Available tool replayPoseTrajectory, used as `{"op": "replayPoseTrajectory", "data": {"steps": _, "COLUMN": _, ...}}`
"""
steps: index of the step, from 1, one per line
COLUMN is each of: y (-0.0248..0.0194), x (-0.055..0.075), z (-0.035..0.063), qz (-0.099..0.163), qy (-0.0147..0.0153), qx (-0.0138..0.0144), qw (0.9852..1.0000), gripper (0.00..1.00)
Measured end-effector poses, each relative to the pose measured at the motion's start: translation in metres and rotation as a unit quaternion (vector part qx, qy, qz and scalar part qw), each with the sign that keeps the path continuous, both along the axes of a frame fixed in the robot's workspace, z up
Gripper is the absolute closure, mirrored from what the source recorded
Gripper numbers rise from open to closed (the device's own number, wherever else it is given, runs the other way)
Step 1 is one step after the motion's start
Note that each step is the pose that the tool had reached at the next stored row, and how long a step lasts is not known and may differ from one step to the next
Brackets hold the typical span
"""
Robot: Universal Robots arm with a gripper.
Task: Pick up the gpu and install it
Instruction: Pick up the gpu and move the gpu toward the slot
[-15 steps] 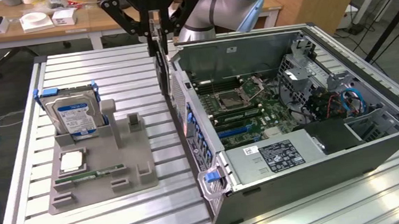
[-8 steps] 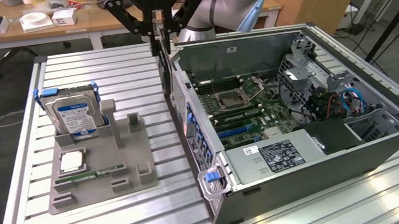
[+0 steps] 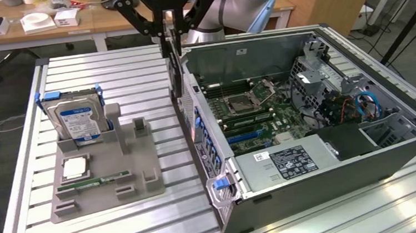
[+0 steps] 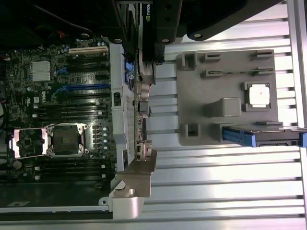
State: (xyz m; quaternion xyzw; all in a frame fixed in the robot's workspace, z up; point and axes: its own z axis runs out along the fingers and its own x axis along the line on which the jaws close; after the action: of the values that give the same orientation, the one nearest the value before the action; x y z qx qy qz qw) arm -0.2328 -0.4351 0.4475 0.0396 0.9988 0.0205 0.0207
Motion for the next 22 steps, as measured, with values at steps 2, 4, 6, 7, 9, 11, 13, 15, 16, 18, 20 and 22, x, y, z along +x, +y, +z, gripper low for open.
{"op": "replayPoseTrajectory", "data": {"steps": 2, "y": 0.0000, "x": 0.001, "z": 0.0000, "qz": 0.000, "qy": 0.0000, "qx": 0.0000, "qw": 1.0000, "gripper": 0.74}}
{"op": "replayPoseTrajectory", "data": {"steps": 4, "y": 0.0000, "x": 0.002, "z": 0.0000, "qz": 0.000, "qy": 0.0000, "qx": 0.0000, "qw": 1.0000, "gripper": 0.74}}
{"op": "replayPoseTrajectory", "data": {"steps": 6, "y": 0.0000, "x": 0.004, "z": 0.0000, "qz": 0.000, "qy": 0.0000, "qx": 0.0000, "qw": 1.0000, "gripper": 0.74}}
{"op": "replayPoseTrajectory", "data": {"steps": 7, "y": 0.0000, "x": 0.004, "z": 0.0000, "qz": 0.000, "qy": 0.0000, "qx": 0.0000, "qw": 1.0000, "gripper": 0.74}}
{"op": "replayPoseTrajectory", "data": {"steps": 9, "y": 0.0000, "x": 0.005, "z": 0.0000, "qz": 0.000, "qy": 0.0000, "qx": 0.0000, "qw": 1.0000, "gripper": 0.74}}
{"op": "replayPoseTrajectory", "data": {"steps": 11, "y": 0.0000, "x": 0.007, "z": 0.0000, "qz": 0.000, "qy": 0.0000, "qx": 0.0000, "qw": 1.0000, "gripper": 0.74}}
{"op": "replayPoseTrajectory", "data": {"steps": 13, "y": 0.0000, "x": 0.008, "z": 0.0000, "qz": 0.000, "qy": 0.0000, "qx": 0.0000, "qw": 1.0000, "gripper": 0.74}}
{"op": "replayPoseTrajectory", "data": {"steps": 15, "y": 0.0000, "x": 0.009, "z": 0.0000, "qz": 0.000, "qy": 0.0000, "qx": 0.0000, "qw": 1.0000, "gripper": 0.74}}
{"op": "replayPoseTrajectory", "data": {"steps": 16, "y": 0.0000, "x": 0.009, "z": 0.0000, "qz": 0.000, "qy": 0.0000, "qx": 0.0000, "qw": 1.0000, "gripper": 0.74}}
{"op": "replayPoseTrajectory", "data": {"steps": 18, "y": 0.0000, "x": 0.010, "z": 0.0000, "qz": 0.000, "qy": 0.0000, "qx": 0.0000, "qw": 1.0000, "gripper": 0.74}}
{"op": "replayPoseTrajectory", "data": {"steps": 20, "y": 0.0001, "x": 0.011, "z": 0.0000, "qz": 0.000, "qy": 0.0000, "qx": 0.0000, "qw": 1.0000, "gripper": 0.74}}
{"op": "replayPoseTrajectory", "data": {"steps": 22, "y": 0.0001, "x": 0.012, "z": 0.0000, "qz": 0.000, "qy": 0.0000, "qx": 0.0000, "qw": 1.0000, "gripper": 0.74}}
